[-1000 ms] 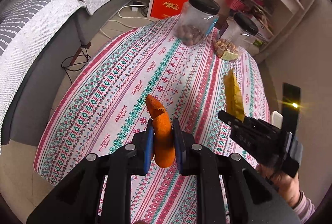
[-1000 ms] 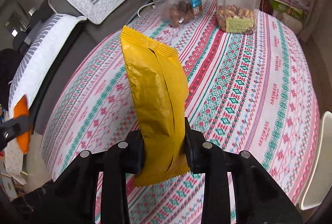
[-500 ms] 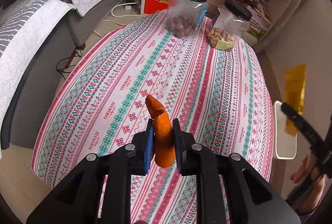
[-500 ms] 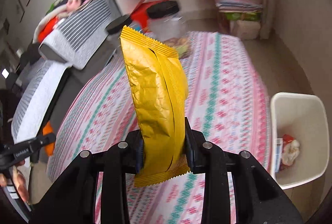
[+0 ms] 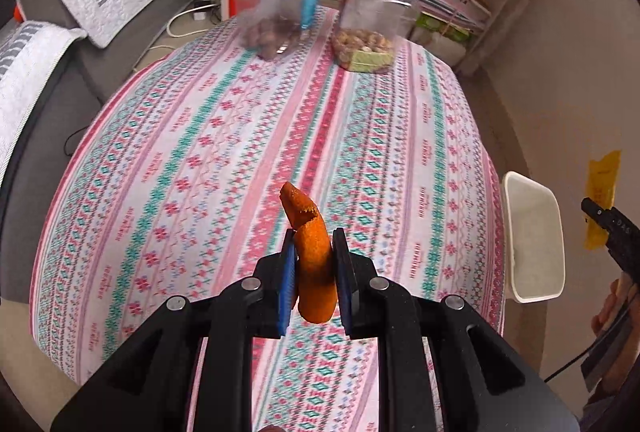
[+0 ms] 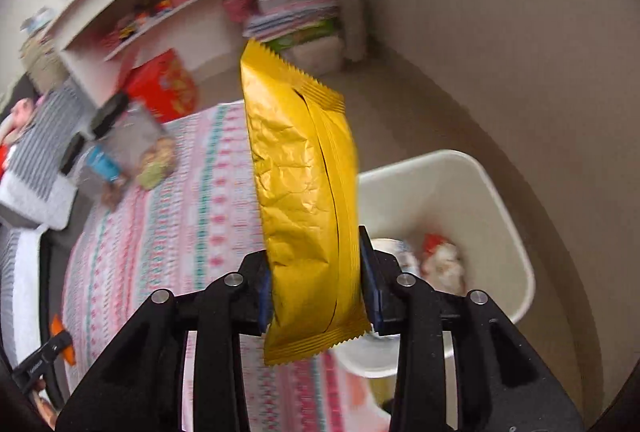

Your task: Collect trash

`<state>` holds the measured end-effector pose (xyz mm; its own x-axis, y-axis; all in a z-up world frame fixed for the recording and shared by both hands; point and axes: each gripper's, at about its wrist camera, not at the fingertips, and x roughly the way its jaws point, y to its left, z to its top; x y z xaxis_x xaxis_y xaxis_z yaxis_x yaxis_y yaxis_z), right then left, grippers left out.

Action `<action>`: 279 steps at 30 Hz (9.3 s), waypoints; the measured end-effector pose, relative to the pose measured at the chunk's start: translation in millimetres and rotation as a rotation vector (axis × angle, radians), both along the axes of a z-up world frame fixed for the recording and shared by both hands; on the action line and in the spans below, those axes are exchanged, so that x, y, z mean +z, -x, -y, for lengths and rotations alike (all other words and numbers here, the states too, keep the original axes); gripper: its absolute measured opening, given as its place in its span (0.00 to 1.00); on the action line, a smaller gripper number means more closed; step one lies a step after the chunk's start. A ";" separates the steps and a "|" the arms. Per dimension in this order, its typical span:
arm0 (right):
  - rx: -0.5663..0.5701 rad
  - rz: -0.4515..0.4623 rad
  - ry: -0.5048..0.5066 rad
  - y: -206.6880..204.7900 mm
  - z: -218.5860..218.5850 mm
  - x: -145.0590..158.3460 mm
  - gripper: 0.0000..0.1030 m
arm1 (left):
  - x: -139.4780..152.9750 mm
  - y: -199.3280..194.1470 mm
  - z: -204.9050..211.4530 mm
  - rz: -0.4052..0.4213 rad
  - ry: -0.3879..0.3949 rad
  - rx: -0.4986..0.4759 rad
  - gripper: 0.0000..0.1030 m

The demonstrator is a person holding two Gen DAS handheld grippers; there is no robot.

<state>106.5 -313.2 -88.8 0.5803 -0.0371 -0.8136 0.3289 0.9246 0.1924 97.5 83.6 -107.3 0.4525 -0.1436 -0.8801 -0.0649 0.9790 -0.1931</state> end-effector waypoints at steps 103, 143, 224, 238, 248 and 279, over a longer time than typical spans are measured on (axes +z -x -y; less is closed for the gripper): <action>0.057 0.273 0.215 104.7 -120.5 64.0 0.93 | 80.8 75.4 53.4 0.459 -0.176 0.126 0.93; -0.029 0.300 0.310 123.2 -104.6 70.8 0.93 | 68.0 70.1 100.1 0.461 -0.191 0.009 0.93; -0.018 0.272 0.300 122.5 -114.8 66.0 0.93 | 61.5 65.4 97.3 0.426 -0.187 0.027 0.93; -0.024 0.269 0.297 122.4 -116.0 64.8 0.93 | 61.9 65.5 100.9 0.421 -0.187 0.033 0.93; -0.021 0.267 0.297 122.8 -117.3 64.5 0.93 | 62.1 64.8 98.5 0.419 -0.183 0.038 0.93; -0.017 0.259 0.295 123.2 -118.9 62.0 0.93 | 60.6 65.3 99.4 0.422 -0.192 0.030 0.93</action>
